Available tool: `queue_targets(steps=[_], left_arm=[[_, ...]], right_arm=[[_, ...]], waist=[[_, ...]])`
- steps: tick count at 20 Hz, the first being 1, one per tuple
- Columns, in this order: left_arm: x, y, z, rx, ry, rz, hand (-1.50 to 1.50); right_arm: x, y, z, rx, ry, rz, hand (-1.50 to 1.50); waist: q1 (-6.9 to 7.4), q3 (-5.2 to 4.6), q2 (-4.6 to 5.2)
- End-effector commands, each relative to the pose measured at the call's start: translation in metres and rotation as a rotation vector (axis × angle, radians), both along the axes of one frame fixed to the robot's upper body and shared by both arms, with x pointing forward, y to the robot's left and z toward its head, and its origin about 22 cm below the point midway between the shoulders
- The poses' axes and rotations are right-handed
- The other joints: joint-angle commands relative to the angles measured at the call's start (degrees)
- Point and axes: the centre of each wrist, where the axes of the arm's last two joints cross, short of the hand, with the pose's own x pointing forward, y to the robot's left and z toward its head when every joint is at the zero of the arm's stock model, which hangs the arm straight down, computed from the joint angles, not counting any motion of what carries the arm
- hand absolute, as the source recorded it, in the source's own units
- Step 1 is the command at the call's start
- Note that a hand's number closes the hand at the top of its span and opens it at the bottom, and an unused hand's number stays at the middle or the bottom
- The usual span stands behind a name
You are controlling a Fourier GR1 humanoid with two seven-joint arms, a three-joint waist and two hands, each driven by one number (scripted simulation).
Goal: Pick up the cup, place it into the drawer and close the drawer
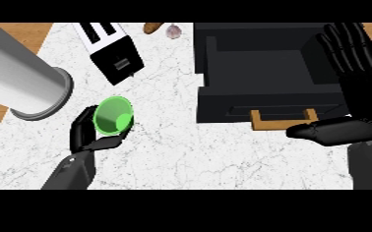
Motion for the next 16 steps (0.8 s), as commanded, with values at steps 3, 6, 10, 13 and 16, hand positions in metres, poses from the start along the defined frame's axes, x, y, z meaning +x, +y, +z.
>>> queue_targets(steps=[3, 6, 10, 13, 16], left_arm=[[0.031, -0.018, 0.023, -0.117, -0.24, -0.134, 1.5], [0.053, -0.018, 0.043, -0.1, -0.238, -0.243, 1.5], [0.095, -0.056, 0.088, -0.09, -0.281, -0.318, 1.5], [0.108, -0.096, 0.116, -0.073, -0.316, -0.368, 1.5], [0.126, -0.118, 0.159, -0.055, -0.309, -0.44, 1.5]], right_arm=[[-0.008, -0.009, 0.007, 0.003, 0.02, -0.004, -1.5], [-0.006, -0.001, 0.001, -0.006, 0.015, -0.015, -1.5], [-0.014, 0.0, -0.007, -0.021, 0.017, -0.022, -1.5], [-0.002, -0.006, -0.016, -0.005, 0.012, -0.055, -1.5], [-0.008, -0.012, -0.009, -0.018, 0.036, -0.055, -1.5]], waist=[[0.41, 0.12, -0.59], [0.61, 0.13, -0.43], [1.12, 0.24, -0.83], [2.17, 0.31, -1.0], [2.07, 0.3, -1.17]])
